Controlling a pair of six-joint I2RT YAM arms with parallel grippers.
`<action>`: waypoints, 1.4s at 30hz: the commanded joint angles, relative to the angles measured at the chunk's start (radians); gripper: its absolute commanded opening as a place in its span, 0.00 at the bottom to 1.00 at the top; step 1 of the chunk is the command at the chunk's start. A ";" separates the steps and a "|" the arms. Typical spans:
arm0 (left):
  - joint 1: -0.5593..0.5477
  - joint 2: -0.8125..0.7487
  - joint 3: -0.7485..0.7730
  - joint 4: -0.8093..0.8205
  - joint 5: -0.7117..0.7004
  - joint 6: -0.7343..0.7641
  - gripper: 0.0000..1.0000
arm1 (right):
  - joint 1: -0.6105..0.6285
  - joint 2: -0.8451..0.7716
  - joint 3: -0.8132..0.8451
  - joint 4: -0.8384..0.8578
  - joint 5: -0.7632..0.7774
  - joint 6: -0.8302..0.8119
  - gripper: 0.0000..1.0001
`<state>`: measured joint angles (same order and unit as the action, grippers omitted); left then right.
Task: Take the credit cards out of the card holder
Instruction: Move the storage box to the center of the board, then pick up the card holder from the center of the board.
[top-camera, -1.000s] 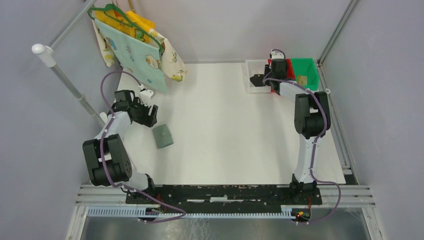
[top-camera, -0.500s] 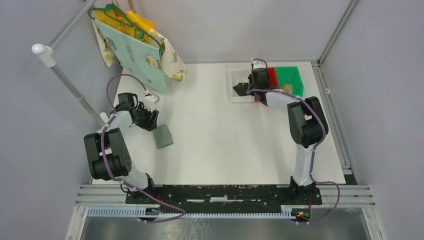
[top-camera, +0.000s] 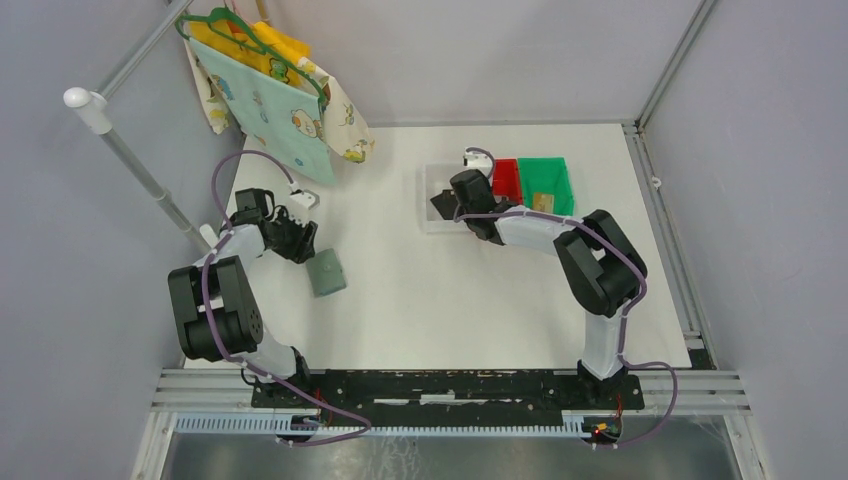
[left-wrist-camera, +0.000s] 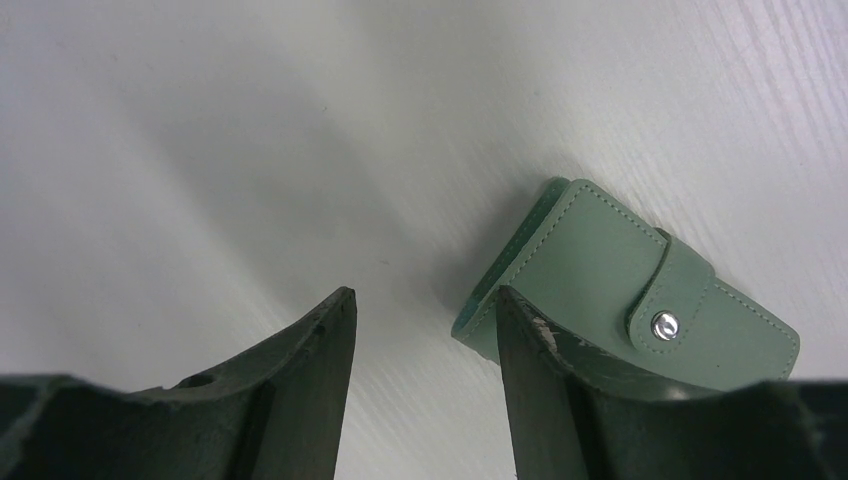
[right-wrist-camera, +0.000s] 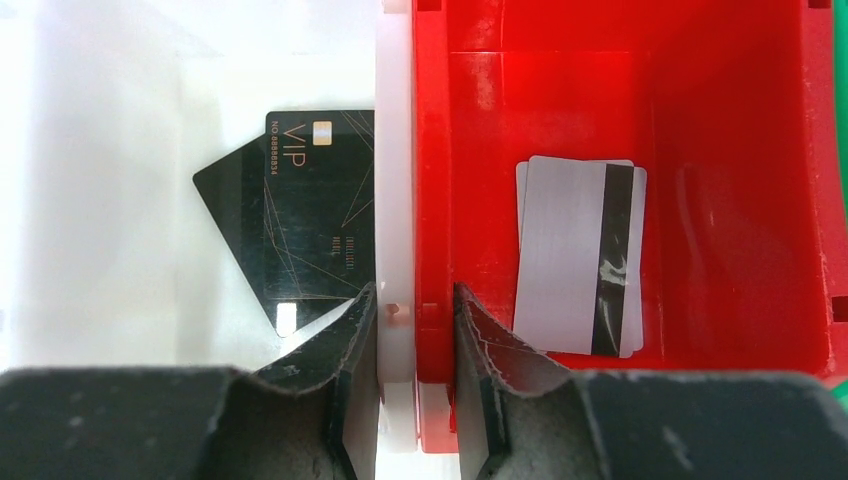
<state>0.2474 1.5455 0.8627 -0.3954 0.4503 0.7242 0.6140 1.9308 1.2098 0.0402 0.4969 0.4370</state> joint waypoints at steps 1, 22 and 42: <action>-0.001 0.019 -0.014 0.009 0.021 0.066 0.60 | 0.065 0.026 0.080 0.051 0.077 0.106 0.14; 0.015 -0.052 0.239 -0.317 0.231 0.044 0.89 | 0.218 -0.142 0.000 0.171 0.102 -0.009 0.87; 0.209 -0.130 0.219 -0.448 0.203 0.064 1.00 | 0.530 0.402 0.623 -0.038 -0.306 -0.076 0.98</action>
<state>0.4580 1.4811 1.0889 -0.8280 0.6125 0.7963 1.1477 2.2848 1.7344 0.0517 0.2123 0.3756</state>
